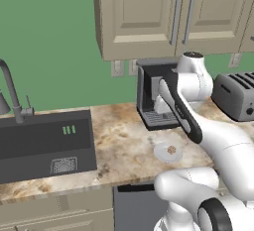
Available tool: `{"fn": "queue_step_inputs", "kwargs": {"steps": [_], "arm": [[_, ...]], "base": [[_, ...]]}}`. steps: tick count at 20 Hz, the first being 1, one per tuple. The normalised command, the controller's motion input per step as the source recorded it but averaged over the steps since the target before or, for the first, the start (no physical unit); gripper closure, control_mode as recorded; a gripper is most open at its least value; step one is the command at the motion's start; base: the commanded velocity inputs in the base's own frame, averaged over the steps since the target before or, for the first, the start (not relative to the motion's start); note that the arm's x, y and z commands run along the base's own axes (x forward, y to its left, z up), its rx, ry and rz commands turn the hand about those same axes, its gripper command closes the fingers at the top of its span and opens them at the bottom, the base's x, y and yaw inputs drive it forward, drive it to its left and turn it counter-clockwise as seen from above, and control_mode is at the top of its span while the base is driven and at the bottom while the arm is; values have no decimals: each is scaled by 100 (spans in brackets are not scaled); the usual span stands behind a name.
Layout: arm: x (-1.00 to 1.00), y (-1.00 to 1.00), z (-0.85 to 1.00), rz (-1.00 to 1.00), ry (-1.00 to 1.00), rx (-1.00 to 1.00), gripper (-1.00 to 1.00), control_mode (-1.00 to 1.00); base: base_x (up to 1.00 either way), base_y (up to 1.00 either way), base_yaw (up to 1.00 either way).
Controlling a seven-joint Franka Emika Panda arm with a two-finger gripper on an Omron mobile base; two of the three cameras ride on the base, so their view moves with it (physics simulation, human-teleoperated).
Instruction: Take a sugar cube from the saucer and place it inside the coffee. Then, grab milk from the fridge and place it next to the coffee on the counter to sweeten the coffee.
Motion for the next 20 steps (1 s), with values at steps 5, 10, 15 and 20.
{"fn": "queue_step_inputs", "kwargs": {"steps": [5,10,15,20], "arm": [[5,-16,-91,0,19,0,-100,-100],[0,-26,-84,0,10,0,-100,-100],[0,-11,-81,1,12,-5,-100,-100],[24,0,-28,0,4,-5,-100,-100]], "base": [[0,0,0],[0,0,0],[0,0,0],[0,0,0]]}}
